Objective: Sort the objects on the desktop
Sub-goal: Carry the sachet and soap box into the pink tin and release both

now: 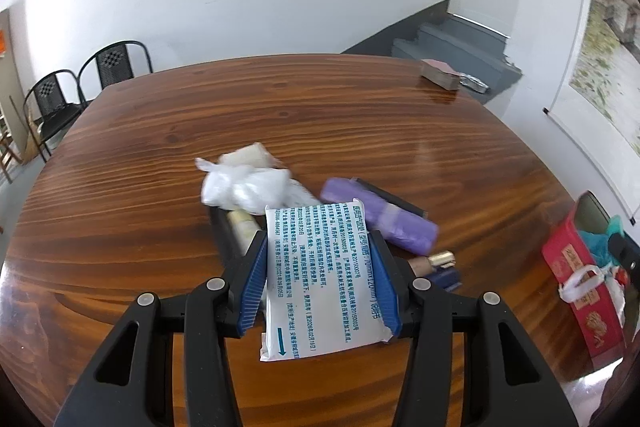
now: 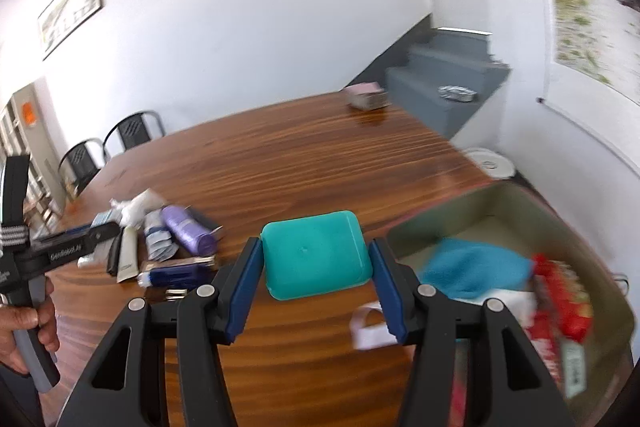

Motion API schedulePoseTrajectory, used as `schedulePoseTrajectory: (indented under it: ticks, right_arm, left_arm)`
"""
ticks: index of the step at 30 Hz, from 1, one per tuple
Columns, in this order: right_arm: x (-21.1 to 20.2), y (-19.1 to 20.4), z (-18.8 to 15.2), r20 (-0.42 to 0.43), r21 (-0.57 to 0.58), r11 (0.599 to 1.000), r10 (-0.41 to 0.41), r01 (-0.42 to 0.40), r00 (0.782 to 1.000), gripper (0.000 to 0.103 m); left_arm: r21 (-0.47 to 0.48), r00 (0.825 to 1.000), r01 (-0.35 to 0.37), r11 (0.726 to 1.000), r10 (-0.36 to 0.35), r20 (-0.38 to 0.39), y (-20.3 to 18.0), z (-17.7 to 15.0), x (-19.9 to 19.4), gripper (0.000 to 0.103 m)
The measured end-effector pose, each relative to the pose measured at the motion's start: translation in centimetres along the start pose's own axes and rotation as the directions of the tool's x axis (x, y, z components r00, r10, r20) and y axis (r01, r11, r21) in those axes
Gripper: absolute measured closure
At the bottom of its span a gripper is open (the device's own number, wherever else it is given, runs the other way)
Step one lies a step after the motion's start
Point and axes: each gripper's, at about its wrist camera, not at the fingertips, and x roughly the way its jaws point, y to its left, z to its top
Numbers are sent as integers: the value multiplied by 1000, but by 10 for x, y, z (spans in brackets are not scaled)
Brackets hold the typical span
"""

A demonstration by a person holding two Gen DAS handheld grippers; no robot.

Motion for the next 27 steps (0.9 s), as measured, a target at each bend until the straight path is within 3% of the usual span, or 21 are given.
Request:
schedulePoseTrajectory:
  ticks: [10,17,21,27]
  right_arm:
    - [-31,-66,-15,-14,76,987,-143,144,990,45]
    - [-20,-90,-16,-116,70,994,-75,84,990,45]
    - [3,-100,-13,-240,56,998,-13,27,971,45]
    - [26,-93,1,-334,-44,998,-49,36,941,45]
  left_arm:
    - [43,997,73,996,-72,-11,-41,-7,-8,51]
    - [73,992,126,989,-125,-14,-67,-9,-15,51]
    - [93,990,143,985,-142,-13,-78,-11,-18,51]
    - [97,989,147,984,-147,-14,-80,-11,-19,51]
